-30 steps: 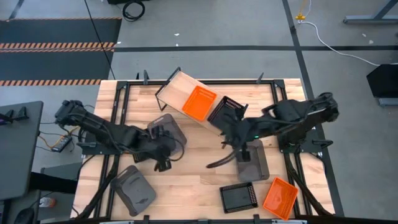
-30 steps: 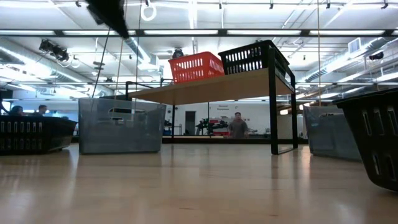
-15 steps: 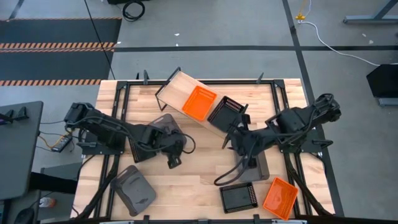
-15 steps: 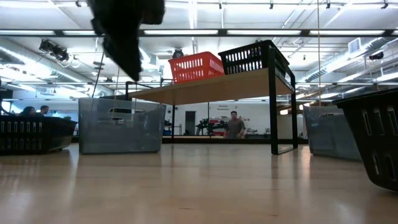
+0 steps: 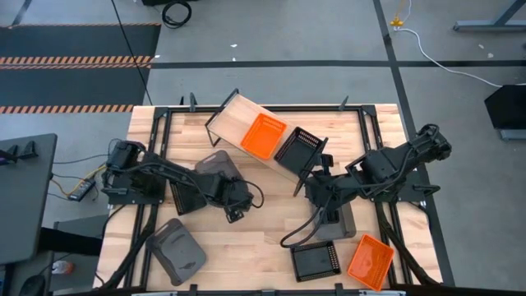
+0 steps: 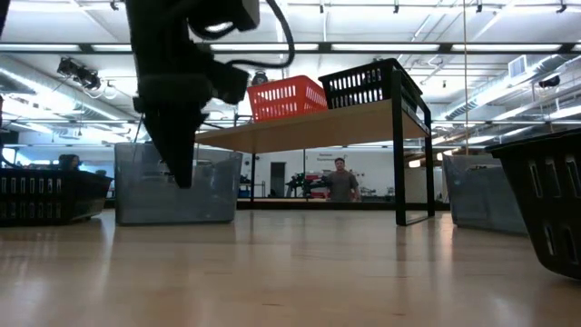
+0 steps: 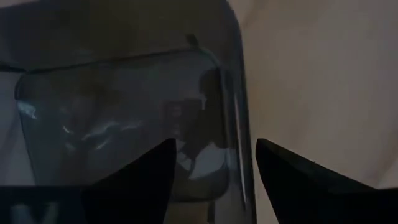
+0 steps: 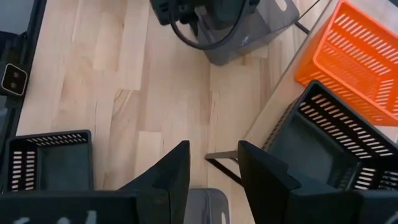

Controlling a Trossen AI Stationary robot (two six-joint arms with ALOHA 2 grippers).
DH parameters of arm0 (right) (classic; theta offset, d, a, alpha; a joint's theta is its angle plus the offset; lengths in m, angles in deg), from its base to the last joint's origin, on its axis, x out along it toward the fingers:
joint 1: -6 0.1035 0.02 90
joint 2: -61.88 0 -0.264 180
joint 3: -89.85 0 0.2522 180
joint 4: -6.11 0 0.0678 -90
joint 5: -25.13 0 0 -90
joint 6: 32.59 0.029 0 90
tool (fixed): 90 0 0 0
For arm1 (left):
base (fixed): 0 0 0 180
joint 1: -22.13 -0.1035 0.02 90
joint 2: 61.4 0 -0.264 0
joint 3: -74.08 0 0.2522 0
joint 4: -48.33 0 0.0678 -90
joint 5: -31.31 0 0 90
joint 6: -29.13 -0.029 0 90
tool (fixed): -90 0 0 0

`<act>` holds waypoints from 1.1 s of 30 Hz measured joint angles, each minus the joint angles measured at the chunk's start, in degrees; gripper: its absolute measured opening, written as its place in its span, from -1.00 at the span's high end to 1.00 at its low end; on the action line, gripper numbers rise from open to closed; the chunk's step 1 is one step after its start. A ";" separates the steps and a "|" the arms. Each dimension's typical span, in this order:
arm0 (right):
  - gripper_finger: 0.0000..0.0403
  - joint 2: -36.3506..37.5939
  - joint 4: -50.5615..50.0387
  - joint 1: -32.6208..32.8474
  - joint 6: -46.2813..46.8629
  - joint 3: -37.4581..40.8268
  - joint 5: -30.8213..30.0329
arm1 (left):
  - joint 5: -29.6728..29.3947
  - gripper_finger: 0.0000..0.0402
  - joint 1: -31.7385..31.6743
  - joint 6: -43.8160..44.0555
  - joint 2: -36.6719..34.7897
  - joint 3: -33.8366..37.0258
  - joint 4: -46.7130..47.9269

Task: Stack baskets on shelf by color
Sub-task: Put the top black bin on the shelf

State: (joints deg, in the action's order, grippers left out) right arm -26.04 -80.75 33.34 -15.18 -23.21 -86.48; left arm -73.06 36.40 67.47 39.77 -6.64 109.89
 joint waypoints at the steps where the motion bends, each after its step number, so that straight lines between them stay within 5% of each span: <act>1: 0.30 0.00 0.00 0.00 0.00 0.00 0.02 | -0.16 -0.14 -0.01 -0.22 0.42 0.00 0.03; 8: 0.30 0.00 0.11 0.00 -0.42 0.00 -0.15 | -0.19 0.03 0.98 -1.55 2.03 -0.02 -0.91; 18: 0.30 -0.02 -0.09 0.00 -0.42 0.00 -0.42 | 6.61 0.93 2.10 0.21 1.88 -0.38 2.26; 24: 0.30 0.00 -0.94 0.02 -0.42 0.00 -0.42 | 9.83 0.96 3.85 0.09 1.86 -4.84 9.18; 33: 0.30 -0.02 -2.22 0.38 -0.40 0.00 -0.42 | 8.34 0.97 9.16 -3.72 1.83 -21.54 32.42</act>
State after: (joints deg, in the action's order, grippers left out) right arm -26.07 -82.97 33.72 -15.59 -23.21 -86.90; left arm -64.72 45.56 63.75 41.60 -28.18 142.31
